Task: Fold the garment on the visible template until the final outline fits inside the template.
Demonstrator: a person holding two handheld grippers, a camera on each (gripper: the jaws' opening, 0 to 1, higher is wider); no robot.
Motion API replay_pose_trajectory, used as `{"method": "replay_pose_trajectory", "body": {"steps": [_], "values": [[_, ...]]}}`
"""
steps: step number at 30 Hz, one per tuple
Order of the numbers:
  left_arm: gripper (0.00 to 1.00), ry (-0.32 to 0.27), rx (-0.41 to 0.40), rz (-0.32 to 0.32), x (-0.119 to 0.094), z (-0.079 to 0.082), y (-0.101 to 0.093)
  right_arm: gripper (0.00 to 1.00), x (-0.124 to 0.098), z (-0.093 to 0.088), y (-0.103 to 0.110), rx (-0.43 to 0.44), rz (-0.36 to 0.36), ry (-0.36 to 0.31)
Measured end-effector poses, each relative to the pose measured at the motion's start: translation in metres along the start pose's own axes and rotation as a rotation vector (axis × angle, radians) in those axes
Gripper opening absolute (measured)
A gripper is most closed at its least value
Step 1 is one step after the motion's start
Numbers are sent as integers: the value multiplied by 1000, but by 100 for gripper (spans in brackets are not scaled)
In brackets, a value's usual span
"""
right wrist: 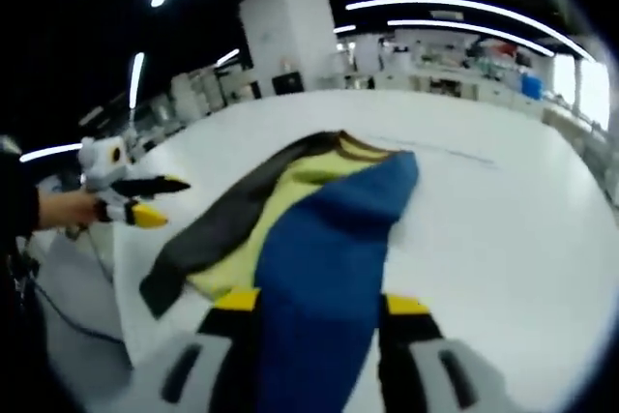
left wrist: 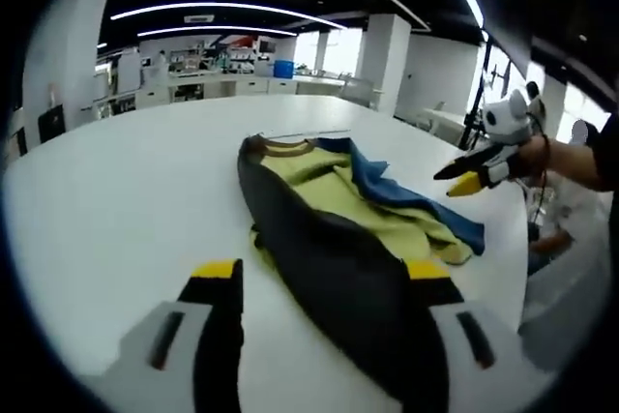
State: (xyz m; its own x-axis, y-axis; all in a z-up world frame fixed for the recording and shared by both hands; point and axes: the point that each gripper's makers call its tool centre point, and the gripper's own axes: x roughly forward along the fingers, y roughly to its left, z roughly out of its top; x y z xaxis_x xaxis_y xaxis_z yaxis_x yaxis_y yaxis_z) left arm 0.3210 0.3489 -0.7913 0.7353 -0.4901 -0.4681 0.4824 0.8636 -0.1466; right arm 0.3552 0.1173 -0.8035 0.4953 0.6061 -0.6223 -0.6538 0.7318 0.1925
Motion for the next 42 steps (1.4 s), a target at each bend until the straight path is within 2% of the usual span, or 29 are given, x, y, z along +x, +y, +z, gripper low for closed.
{"method": "replay_pose_trajectory", "body": {"steps": [9, 11, 15, 18, 19, 27, 33, 37, 39, 42], "values": [[50, 54, -11, -1, -9, -26, -20, 39, -3, -31, 2, -7, -46, 59], [48, 72, -4, 4, -9, -31, -21, 39, -6, -35, 4, -1, -58, 66], [42, 94, -1, 8, -10, -40, -22, 39, -7, -43, -2, 17, -141, 81], [39, 108, -9, 12, -9, -44, -20, 38, -8, -48, -7, -24, -200, 101], [39, 113, -10, 16, -9, -45, -21, 38, -8, -51, -7, -41, -207, 109], [32, 141, 7, 22, -11, -56, -18, 30, -8, -64, -7, 6, -239, 143], [28, 148, -9, 16, -9, -60, -17, 27, -10, -64, -11, 29, -298, 137], [25, 153, 21, 17, -8, -62, -18, 25, -11, -63, -12, 55, -325, 111], [24, 156, 42, 18, -6, -63, -18, 22, -11, -63, -15, 64, -341, 105], [22, 159, 45, 16, -5, -63, -18, 11, -12, -64, -15, 76, -346, 109]]}}
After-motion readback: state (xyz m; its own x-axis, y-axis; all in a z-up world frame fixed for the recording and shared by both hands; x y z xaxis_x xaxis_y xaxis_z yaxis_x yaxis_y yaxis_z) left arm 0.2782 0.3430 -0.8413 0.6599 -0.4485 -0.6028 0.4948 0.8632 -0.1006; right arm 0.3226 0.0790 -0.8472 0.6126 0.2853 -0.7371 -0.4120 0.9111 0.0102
